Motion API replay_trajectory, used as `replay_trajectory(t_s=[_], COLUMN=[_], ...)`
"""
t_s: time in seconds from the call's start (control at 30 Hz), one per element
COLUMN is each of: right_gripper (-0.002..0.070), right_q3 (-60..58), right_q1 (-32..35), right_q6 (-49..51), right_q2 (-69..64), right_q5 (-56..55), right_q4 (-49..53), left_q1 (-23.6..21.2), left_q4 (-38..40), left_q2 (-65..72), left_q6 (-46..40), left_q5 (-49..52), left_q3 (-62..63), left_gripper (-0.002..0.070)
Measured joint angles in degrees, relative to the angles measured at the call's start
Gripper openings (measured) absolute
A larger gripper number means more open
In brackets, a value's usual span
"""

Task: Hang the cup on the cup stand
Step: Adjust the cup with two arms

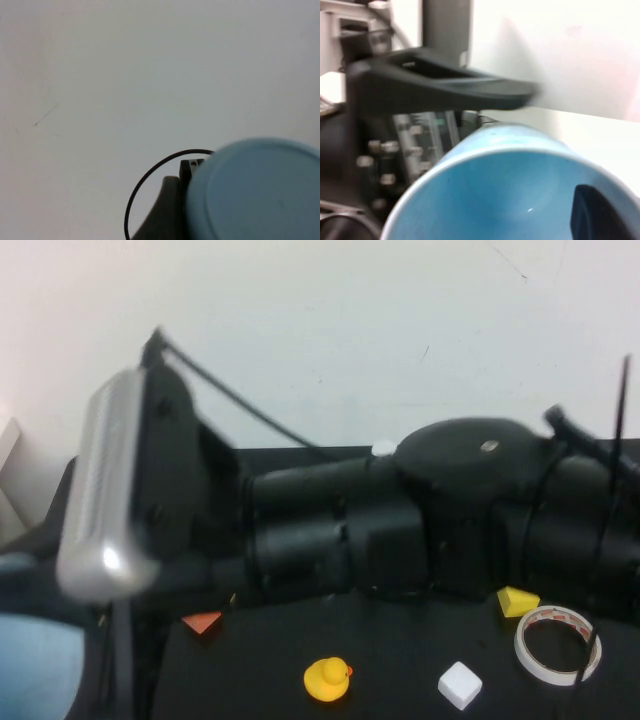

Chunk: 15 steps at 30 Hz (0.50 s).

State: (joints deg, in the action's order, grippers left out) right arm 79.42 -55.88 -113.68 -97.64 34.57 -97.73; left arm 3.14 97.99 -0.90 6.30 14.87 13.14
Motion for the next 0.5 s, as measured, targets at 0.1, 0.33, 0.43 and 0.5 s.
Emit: replay_trajectory(t_s=[0.1, 0.33, 0.43, 0.5], right_gripper=[0.0022, 0.0021, 0.0025, 0.0052], right_q3=[0.0, 0.2, 0.2, 0.3], right_q1=[-1.2, -1.4, -1.4, -1.4], right_q6=[-0.5, -1.3, -1.7, -1.8], right_q2=[-0.9, -2.6, -2.6, -2.6], right_q5=[0.6, 2.2, 2.6, 2.6], right_q4=[0.0, -0.6, -0.6, 0.5], left_q1=[0.0, 0.0, 0.0, 0.0], left_q4=[0.0, -0.2, -0.2, -0.2], left_q2=[0.0, 0.1, 0.1, 0.1], left_q6=[-0.8, -5.6, -8.6, -11.2], left_q5=[0.0, 0.9, 1.0, 1.0], left_q3=[0.0, -0.2, -0.2, -0.4], left_gripper=[0.0692, 0.0669, 0.0583, 0.0568])
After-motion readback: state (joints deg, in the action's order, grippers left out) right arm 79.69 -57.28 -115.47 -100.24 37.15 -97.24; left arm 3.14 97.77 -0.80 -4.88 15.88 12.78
